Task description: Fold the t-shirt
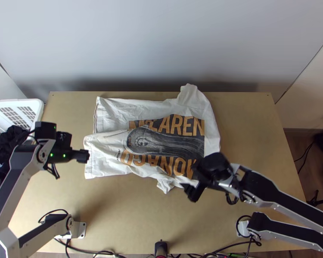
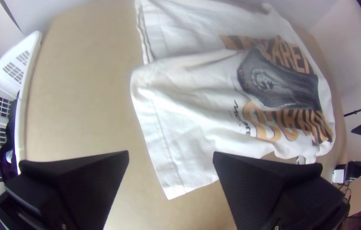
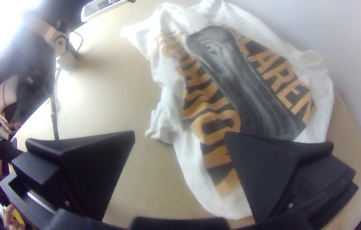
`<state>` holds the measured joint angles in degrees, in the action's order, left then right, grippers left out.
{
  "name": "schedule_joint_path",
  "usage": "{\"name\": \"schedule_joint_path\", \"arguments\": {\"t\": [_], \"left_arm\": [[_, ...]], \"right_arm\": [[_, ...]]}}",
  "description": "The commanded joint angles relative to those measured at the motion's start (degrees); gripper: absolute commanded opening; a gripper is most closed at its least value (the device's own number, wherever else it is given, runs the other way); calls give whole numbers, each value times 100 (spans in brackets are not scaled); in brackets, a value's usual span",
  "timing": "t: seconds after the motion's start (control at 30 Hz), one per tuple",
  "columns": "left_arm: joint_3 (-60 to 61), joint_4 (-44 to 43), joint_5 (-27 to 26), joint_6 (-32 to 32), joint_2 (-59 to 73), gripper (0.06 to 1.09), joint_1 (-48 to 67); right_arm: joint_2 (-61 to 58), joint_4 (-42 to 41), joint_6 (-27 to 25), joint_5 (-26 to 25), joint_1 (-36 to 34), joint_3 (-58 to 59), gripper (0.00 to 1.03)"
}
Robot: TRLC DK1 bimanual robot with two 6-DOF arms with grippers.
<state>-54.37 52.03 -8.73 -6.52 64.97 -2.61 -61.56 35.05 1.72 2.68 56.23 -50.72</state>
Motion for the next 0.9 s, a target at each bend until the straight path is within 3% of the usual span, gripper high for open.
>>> {"name": "schedule_joint_path", "arguments": {"t": [0.0,0.43,0.87], "left_arm": [[480,273,-182,28,-608,102,77],[1042,299,-182,11,-1057,102,59],[1464,211,-155,-7,-661,102,103]], "right_arm": [[-348,-103,-40,31,767,176,98],[-1622,-1334,-66,31,828,212,96],[-2000,-1510,198,22,811,-149,96]]}}
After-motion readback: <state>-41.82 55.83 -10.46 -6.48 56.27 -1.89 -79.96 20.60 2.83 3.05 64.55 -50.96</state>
